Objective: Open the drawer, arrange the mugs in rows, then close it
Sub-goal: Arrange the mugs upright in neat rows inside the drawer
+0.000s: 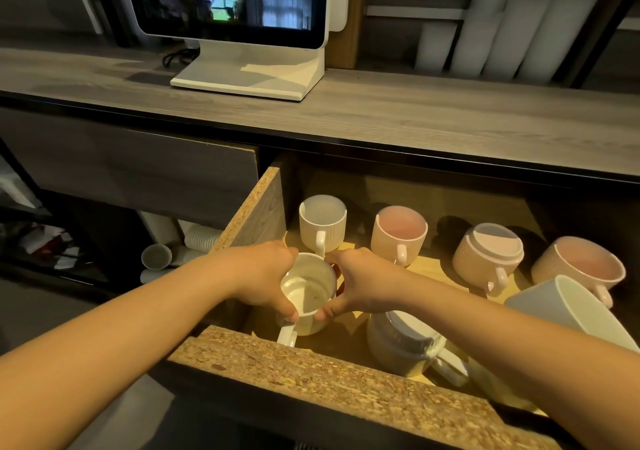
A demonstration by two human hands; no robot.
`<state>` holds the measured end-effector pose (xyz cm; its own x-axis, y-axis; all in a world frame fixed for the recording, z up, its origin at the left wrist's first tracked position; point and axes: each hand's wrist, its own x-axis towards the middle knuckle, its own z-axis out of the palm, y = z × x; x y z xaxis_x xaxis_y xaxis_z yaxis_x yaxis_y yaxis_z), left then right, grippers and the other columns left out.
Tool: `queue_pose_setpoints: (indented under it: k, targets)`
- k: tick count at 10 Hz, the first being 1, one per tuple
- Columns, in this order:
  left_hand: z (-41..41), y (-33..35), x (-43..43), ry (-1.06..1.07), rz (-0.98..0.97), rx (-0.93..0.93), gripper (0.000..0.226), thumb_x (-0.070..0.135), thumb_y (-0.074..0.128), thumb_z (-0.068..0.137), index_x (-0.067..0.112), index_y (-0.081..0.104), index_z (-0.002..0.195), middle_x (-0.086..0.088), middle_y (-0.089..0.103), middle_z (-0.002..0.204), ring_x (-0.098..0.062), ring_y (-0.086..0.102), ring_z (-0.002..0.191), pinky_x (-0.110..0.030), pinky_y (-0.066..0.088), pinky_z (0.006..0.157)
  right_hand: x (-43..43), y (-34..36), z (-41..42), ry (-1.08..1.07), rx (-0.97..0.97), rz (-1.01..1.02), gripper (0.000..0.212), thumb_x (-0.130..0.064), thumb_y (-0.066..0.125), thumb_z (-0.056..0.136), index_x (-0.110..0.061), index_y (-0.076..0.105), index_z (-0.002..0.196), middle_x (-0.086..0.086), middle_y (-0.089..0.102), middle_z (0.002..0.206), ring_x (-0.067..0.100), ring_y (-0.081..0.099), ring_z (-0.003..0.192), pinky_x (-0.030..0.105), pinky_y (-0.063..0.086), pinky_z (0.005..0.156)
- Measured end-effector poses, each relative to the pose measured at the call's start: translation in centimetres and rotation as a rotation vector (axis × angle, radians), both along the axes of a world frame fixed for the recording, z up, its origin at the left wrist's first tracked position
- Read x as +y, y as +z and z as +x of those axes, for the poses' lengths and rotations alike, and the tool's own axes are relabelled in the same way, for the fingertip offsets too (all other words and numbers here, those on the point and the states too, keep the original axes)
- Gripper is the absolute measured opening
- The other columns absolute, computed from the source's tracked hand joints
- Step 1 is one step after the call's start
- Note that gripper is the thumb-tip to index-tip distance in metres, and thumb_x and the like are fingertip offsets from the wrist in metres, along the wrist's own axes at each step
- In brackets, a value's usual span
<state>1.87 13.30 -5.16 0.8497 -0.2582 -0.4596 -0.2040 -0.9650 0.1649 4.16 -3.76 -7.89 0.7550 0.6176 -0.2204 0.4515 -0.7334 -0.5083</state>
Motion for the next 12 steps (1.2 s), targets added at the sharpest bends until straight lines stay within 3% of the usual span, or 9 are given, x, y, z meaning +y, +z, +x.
queue_pose_setpoints:
  k: [2, 4, 7, 8, 9, 10, 11, 12]
  targets:
    - [0.0, 0.9, -0.8, -0.036, 0.094, 0.013, 0.071, 0.044, 0.071, 0.076, 0.021, 0.039, 0.136, -0.001, 0.051, 0.128, -0.018, 0.054, 0.108, -0.028, 0.049, 0.089, -0.3, 2.5, 0.5, 0.073, -0.073, -0.239, 0.066, -0.04, 0.069, 0.079, -0.016, 0.044, 0.135, 0.006, 0.058, 0.128, 0.021, 0.06, 0.106, 0.026, 0.049, 0.081]
    - [1.2, 2.9, -4.0, -0.177, 0.09, -0.033, 0.065, 0.041, 0.061, 0.086, 0.02, 0.034, 0.141, -0.002, 0.046, 0.14, -0.022, 0.052, 0.119, -0.036, 0.047, 0.098, -4.5, 4.5, 0.9, 0.048, -0.125, -0.466, 0.054, -0.035, 0.057, 0.09, -0.01, 0.044, 0.136, 0.01, 0.058, 0.127, 0.025, 0.057, 0.112, 0.023, 0.049, 0.079]
    - [3.9, 2.7, -10.5, -0.236, 0.134, 0.066, 0.066, 0.034, 0.063, 0.086, 0.021, 0.032, 0.143, -0.005, 0.046, 0.141, -0.025, 0.049, 0.123, -0.032, 0.041, 0.096, -8.5, 4.0, 0.4, -0.066, 0.078, -0.45, 0.07, -0.046, 0.065, 0.081, -0.021, 0.037, 0.141, 0.003, 0.053, 0.135, 0.025, 0.054, 0.117, 0.026, 0.049, 0.078]
    - [4.3, 2.4, -10.6, -0.229, 0.138, 0.142, 0.07, 0.031, 0.064, 0.086, 0.023, 0.029, 0.145, -0.002, 0.04, 0.147, -0.025, 0.041, 0.131, -0.034, 0.038, 0.103, -7.7, 3.7, -0.3, -0.043, 0.073, -0.494, 0.068, -0.046, 0.068, 0.078, -0.015, 0.047, 0.135, 0.008, 0.058, 0.13, 0.029, 0.056, 0.115, 0.036, 0.048, 0.091]
    - [4.4, 1.8, -10.1, -0.218, 0.14, 0.143, 0.069, 0.033, 0.064, 0.085, 0.023, 0.03, 0.144, -0.002, 0.041, 0.146, -0.025, 0.044, 0.129, -0.035, 0.039, 0.102, -7.2, 3.2, -0.5, -0.031, 0.075, -0.532, 0.064, -0.042, 0.072, 0.074, -0.01, 0.055, 0.127, 0.014, 0.061, 0.123, 0.033, 0.057, 0.112, 0.04, 0.046, 0.089]
    - [4.2, 0.7, -9.3, -0.208, 0.139, 0.113, 0.068, 0.036, 0.065, 0.085, 0.023, 0.032, 0.143, -0.001, 0.042, 0.145, -0.024, 0.045, 0.129, -0.035, 0.042, 0.101, -7.0, 2.6, -0.9, 0.008, 0.054, -0.543, 0.071, -0.042, 0.075, 0.071, -0.007, 0.051, 0.128, 0.017, 0.059, 0.121, 0.037, 0.056, 0.11, 0.042, 0.045, 0.084]
    - [4.2, 0.5, -9.0, -0.205, 0.104, 0.143, 0.069, 0.036, 0.064, 0.085, 0.022, 0.032, 0.143, -0.001, 0.042, 0.146, -0.024, 0.045, 0.129, -0.035, 0.042, 0.101, -6.6, 2.2, -1.2, 0.026, 0.046, -0.533, 0.076, -0.043, 0.075, 0.071, -0.008, 0.046, 0.132, 0.016, 0.058, 0.117, 0.035, 0.057, 0.106, 0.039, 0.043, 0.079]
    - [4.5, 0.4, -8.4, -0.184, 0.047, 0.144, 0.068, 0.036, 0.065, 0.084, 0.023, 0.033, 0.142, -0.002, 0.044, 0.144, -0.023, 0.047, 0.127, -0.034, 0.044, 0.1, -5.9, 1.7, -2.1, 0.082, -0.023, -0.594, 0.083, -0.051, 0.073, 0.071, -0.015, 0.035, 0.136, 0.004, 0.053, 0.103, 0.022, 0.054, 0.09, 0.029, 0.046, 0.073]
